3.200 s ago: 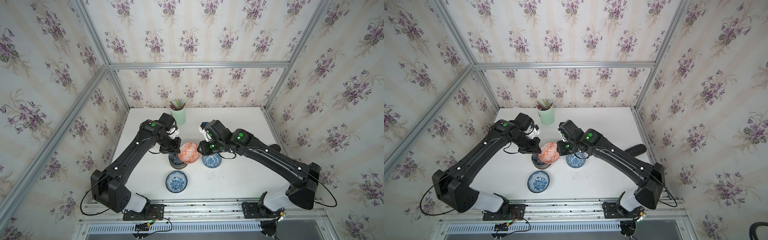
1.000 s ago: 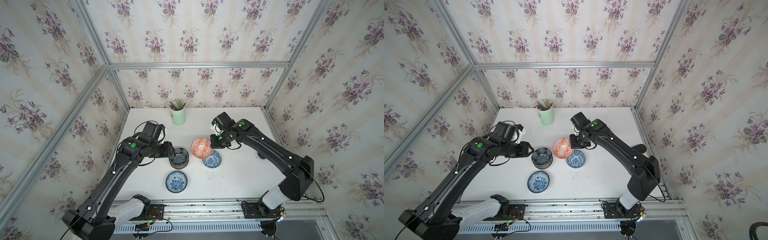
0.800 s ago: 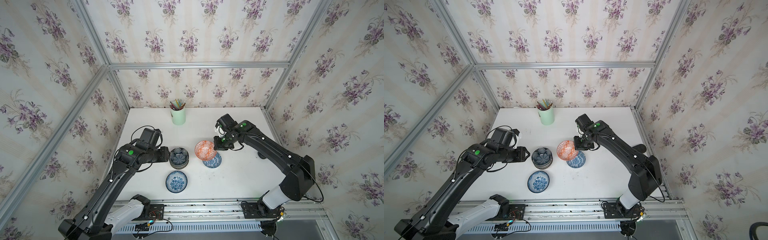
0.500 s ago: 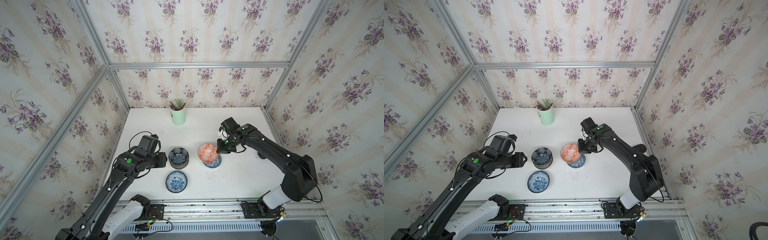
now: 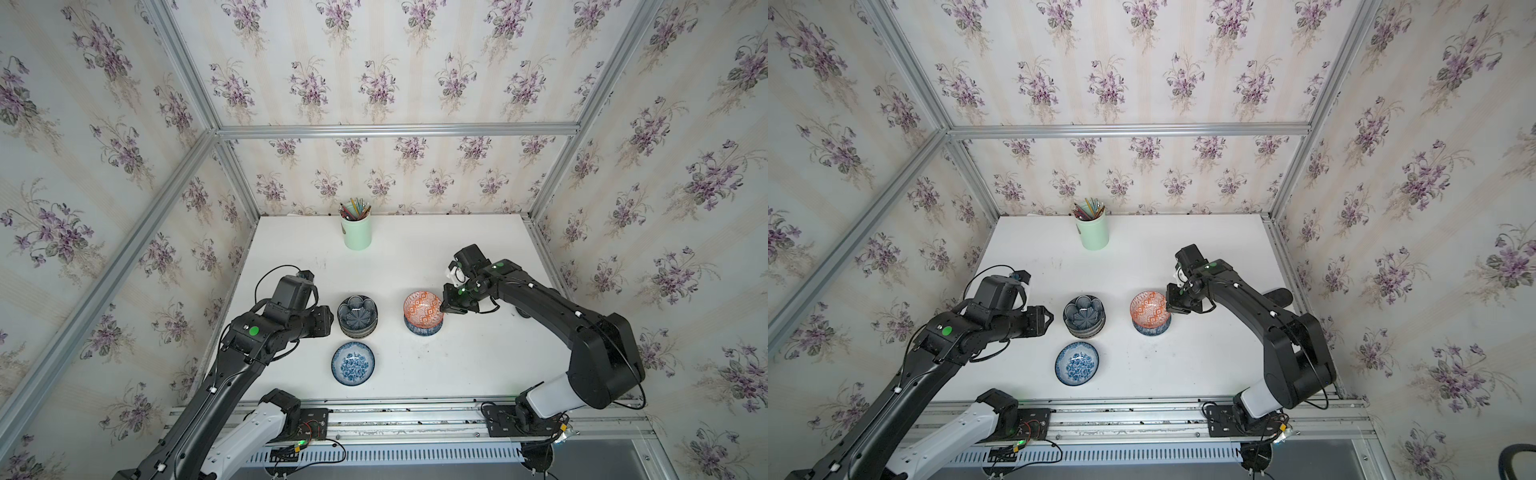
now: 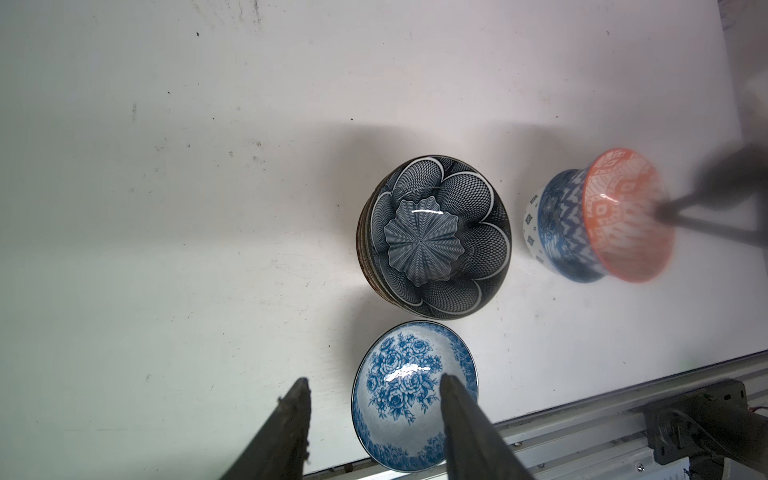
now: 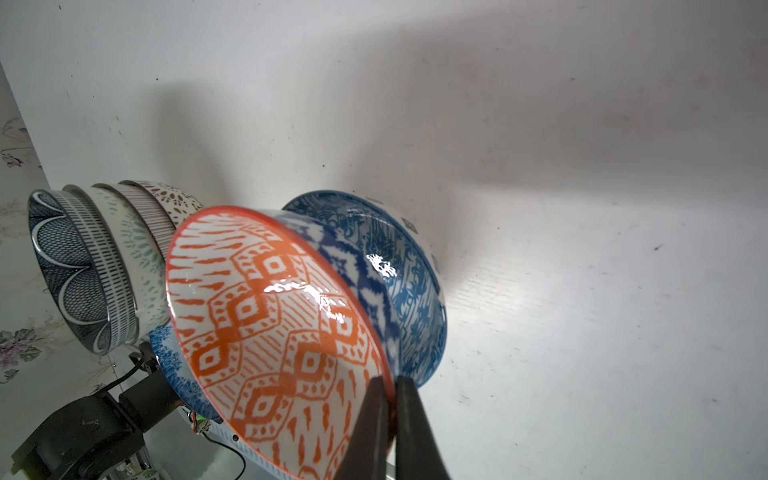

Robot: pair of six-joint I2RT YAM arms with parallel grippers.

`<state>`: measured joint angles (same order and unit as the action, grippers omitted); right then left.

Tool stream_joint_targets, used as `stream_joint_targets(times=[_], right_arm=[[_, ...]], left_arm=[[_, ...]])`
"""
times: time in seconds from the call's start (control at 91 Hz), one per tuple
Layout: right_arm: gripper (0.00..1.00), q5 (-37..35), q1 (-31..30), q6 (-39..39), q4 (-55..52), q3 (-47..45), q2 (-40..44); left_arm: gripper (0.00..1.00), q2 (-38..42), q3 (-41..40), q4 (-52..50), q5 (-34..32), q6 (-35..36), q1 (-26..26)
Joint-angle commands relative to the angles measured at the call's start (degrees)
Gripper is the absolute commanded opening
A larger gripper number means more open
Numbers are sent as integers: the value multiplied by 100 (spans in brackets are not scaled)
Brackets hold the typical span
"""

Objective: Stack the bowls
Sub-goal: Place the bowl in the bowl.

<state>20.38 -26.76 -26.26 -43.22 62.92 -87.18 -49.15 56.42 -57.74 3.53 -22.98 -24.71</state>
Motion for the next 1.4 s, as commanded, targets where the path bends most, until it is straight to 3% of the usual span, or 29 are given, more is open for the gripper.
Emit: stream_joint_targets(times=[0.0,1.385], right_arm=[[0,118,3,-90,300,-34,43],[0,54,1,-201,752,-614,-14]], left_arm=[[53,2,-8,134,50,33,-7],[53,-4,-26,96,-122,-40,-218]])
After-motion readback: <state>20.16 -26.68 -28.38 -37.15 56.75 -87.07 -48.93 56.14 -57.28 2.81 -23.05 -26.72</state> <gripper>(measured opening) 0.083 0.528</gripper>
